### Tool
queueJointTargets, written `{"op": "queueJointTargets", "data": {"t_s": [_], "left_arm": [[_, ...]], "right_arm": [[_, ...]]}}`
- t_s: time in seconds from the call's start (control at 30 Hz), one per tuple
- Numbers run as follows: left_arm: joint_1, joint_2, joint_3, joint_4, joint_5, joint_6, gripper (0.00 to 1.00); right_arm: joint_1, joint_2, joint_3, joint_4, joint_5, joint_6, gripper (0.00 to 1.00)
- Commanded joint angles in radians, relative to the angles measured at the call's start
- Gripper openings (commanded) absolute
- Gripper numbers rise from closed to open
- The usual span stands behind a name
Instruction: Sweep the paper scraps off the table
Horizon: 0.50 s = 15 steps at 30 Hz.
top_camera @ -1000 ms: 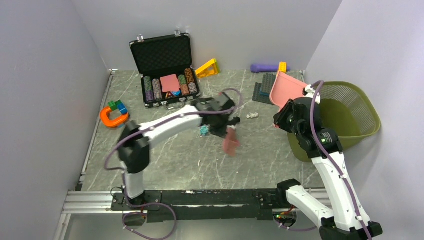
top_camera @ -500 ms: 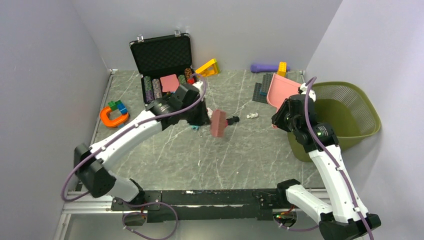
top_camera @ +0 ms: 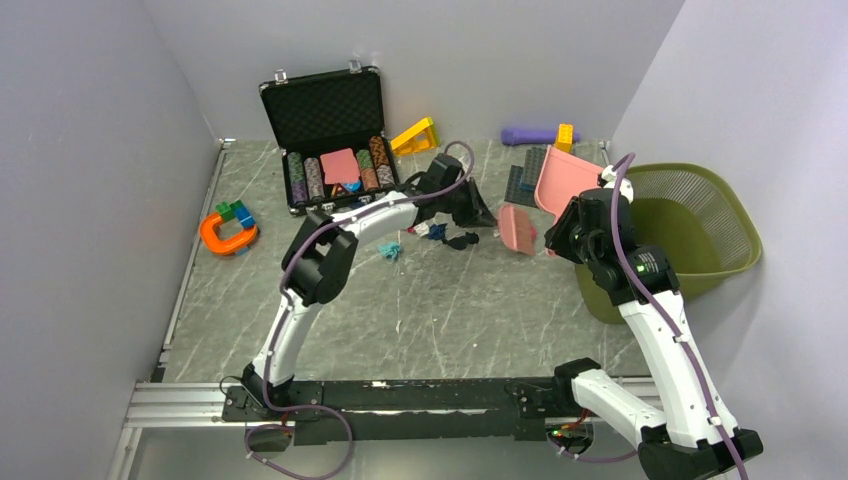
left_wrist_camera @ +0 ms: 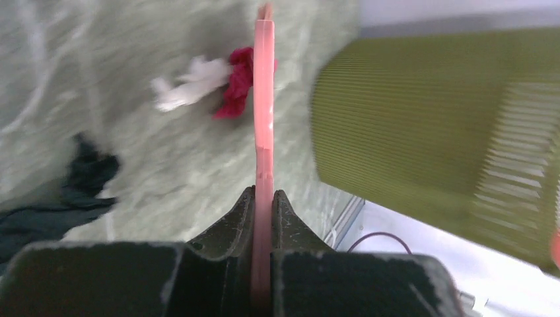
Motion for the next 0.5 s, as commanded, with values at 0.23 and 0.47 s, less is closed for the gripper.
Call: {"op": "queueJointTargets", "data": {"t_s": [0.23, 0.47], "left_arm": [[0.075, -0.343, -0.271, -0.482, -0.463, 0.052, 0.0], [0.075, -0.678, -0.404, -0.822, -0.716, 0.243, 0.0]], "right_arm": [[0.001, -0.003, 0.009, 0.0, 0.022, -0.027, 0.0], [0.001, 0.014, -0.01, 0.007, -0.022, -0.052, 0.0]]}}
